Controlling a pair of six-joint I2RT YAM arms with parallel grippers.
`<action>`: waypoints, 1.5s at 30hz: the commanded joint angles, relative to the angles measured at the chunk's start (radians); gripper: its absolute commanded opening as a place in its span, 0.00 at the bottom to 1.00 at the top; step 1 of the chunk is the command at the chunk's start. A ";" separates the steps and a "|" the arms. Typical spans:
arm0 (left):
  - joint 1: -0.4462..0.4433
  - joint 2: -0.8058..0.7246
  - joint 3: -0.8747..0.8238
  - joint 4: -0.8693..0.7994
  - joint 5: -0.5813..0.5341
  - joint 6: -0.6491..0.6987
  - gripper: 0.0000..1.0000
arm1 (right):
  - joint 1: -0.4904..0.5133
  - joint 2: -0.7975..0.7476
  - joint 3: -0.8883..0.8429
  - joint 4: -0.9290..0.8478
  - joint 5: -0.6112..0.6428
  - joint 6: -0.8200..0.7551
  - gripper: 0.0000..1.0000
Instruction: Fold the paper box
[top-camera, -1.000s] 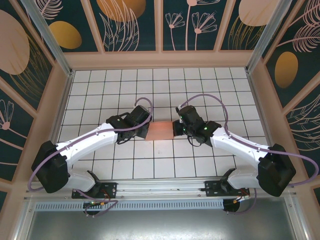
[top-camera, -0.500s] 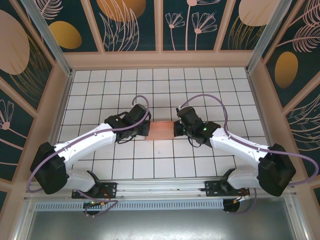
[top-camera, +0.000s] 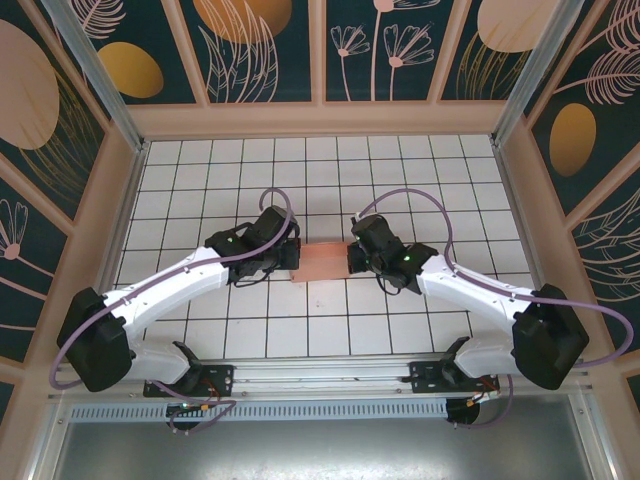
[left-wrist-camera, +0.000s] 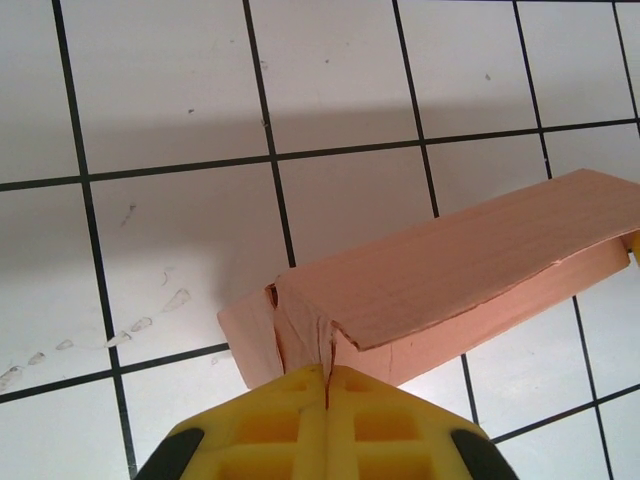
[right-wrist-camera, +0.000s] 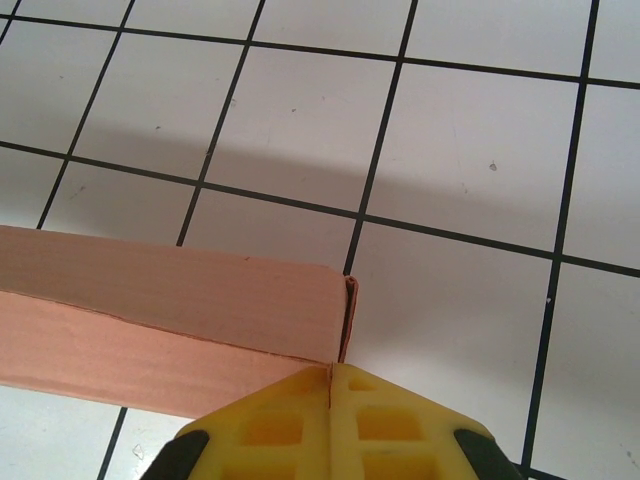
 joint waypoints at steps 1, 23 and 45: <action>0.008 -0.030 -0.015 0.069 0.046 -0.040 0.00 | 0.028 0.025 0.010 -0.032 -0.004 -0.025 0.00; 0.024 -0.023 -0.096 0.136 0.085 -0.090 0.00 | 0.048 0.034 0.080 -0.051 0.033 0.007 0.00; 0.023 -0.022 -0.069 0.143 0.129 -0.086 0.00 | 0.020 0.091 0.129 -0.108 0.018 0.090 0.00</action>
